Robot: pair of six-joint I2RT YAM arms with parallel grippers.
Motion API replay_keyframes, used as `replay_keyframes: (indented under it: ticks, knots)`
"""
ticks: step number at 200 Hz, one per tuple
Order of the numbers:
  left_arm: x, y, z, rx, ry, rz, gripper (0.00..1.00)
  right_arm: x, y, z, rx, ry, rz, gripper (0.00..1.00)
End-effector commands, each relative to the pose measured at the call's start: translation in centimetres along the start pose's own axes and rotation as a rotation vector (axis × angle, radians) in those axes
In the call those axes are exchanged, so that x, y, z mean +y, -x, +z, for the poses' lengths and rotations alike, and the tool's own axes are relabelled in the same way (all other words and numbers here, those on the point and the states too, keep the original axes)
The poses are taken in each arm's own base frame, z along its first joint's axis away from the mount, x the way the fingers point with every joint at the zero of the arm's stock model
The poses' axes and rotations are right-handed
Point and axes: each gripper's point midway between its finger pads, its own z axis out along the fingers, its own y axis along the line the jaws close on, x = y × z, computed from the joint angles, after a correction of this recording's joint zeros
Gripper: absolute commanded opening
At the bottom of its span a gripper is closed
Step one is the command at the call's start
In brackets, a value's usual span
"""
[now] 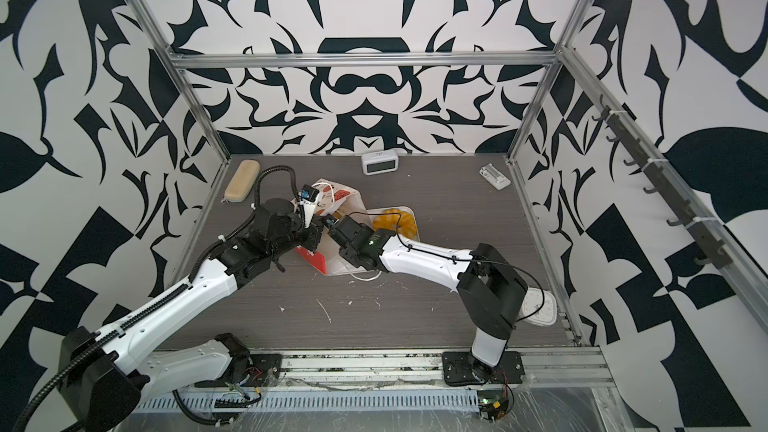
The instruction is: Take the fake bread out of the paper bag
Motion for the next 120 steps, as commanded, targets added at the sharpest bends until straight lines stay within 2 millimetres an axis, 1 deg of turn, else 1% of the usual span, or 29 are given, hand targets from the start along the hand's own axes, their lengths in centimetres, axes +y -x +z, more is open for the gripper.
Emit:
replay_keyframes:
  ticks: [1, 29, 48, 62, 86, 99, 120]
  knots:
    - [-2.0, 0.6, -0.2, -0.029, -0.094, 0.009, 0.00, 0.7, 3.8, -0.9, -0.098, 0.058, -0.004, 0.51]
    - [-2.0, 0.7, -0.2, -0.032, -0.094, 0.011, 0.00, 1.2, 3.6, -0.3, -0.085, 0.074, -0.003, 0.51]
    - [-2.0, 0.7, -0.1, -0.033, -0.092, 0.006, 0.00, 0.8, 3.6, -0.1, -0.081, 0.047, 0.013, 0.50]
    - [-2.0, 0.9, -0.2, -0.045, -0.094, -0.001, 0.00, 0.9, 3.4, 0.1, -0.080, 0.045, 0.029, 0.50]
    - [-2.1, 1.5, -0.5, -0.067, -0.101, -0.007, 0.00, 0.9, 3.0, 1.0, -0.064, 0.027, 0.060, 0.50]
    - [-2.1, 1.6, -0.6, -0.068, -0.104, -0.007, 0.00, 0.7, 3.1, 1.4, -0.066, 0.006, 0.075, 0.50]
    - [-2.2, 1.7, -0.8, -0.062, -0.105, -0.003, 0.00, 0.5, 3.8, 1.4, -0.093, -0.003, 0.099, 0.50]
